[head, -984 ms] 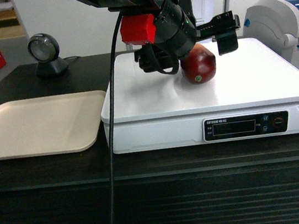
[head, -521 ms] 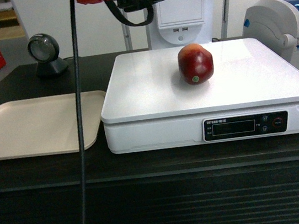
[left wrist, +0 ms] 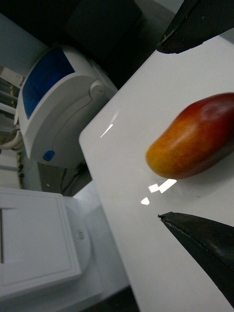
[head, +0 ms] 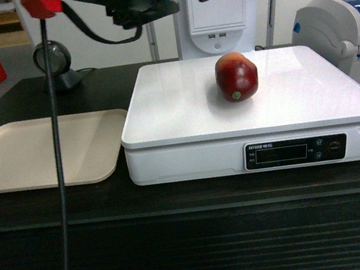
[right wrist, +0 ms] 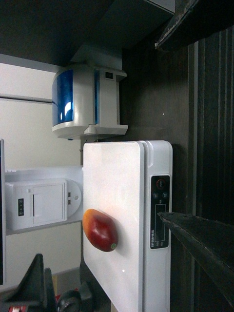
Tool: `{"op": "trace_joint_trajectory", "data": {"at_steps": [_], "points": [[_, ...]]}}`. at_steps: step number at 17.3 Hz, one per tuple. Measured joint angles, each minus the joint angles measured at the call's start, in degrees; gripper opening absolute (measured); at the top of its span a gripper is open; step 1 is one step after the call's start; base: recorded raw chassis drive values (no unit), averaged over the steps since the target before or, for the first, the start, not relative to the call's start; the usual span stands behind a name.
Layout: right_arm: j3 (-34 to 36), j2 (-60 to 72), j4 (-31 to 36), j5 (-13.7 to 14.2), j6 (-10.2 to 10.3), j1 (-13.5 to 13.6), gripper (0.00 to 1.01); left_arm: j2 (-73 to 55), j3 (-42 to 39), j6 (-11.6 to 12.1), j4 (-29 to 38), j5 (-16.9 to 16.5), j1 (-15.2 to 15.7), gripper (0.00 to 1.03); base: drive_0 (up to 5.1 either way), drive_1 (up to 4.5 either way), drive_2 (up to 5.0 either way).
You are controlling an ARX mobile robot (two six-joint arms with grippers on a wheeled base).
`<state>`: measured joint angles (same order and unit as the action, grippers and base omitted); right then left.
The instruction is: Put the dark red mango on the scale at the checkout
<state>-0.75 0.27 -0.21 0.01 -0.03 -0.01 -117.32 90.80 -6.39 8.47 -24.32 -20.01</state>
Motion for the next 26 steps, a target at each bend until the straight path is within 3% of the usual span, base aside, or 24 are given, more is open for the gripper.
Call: {"op": "trace_joint_trajectory", "data": {"at_steps": [3, 5, 6, 7, 8, 9, 10, 18, 26], "points": [[0.0, 0.0, 0.0, 0.0, 0.0, 0.0, 0.98, 4.2, -4.35, -2.56, 0.77, 1.29, 4.22, 0.98, 0.0, 0.0, 0.0], [0.0, 0.0, 0.0, 0.0, 0.0, 0.0, 0.98, 7.78, -7.63, -2.58, 2.12, 2.84, 6.73, 0.98, 0.0, 0.0, 0.0], [0.0, 0.0, 0.0, 0.0, 0.0, 0.0, 0.98, 14.64, -14.97, -0.61, 6.84, 7.37, 11.23, 0.98, 0.0, 0.0, 0.0], [0.0, 0.0, -0.02, 0.0, 0.0, 0.0, 0.98, 22.47, -28.13, 2.91, 21.88, 22.71, 14.99, 0.81, 0.0, 0.0, 0.0], [0.0, 0.0, 0.0, -0.02, 0.0, 0.0, 0.98, 37.13, -48.04, 5.33, 33.55, 27.76, 17.51, 0.43, 0.0, 0.0, 0.0], [0.0, 0.0, -0.02, 0.0, 0.0, 0.0, 0.98, 42.05, -62.82, 5.42, 36.89, 24.33, 19.21, 0.07, 0.0, 0.0, 0.0], [0.0, 0.0, 0.0, -0.02, 0.0, 0.0, 0.98, 49.96, -70.29, 5.53, 39.63, 24.52, 20.17, 0.02, 0.0, 0.0, 0.0], [0.0, 0.0, -0.02, 0.0, 0.0, 0.0, 0.98, 62.84, -81.96, 5.55, 36.72, 24.33, 20.0, 0.02, 0.0, 0.0, 0.0], [0.0, 0.0, -0.02, 0.0, 0.0, 0.0, 0.98, 71.23, -85.74, 5.55, 32.04, 24.35, 20.0, 0.02, 0.0, 0.0, 0.0]]}}
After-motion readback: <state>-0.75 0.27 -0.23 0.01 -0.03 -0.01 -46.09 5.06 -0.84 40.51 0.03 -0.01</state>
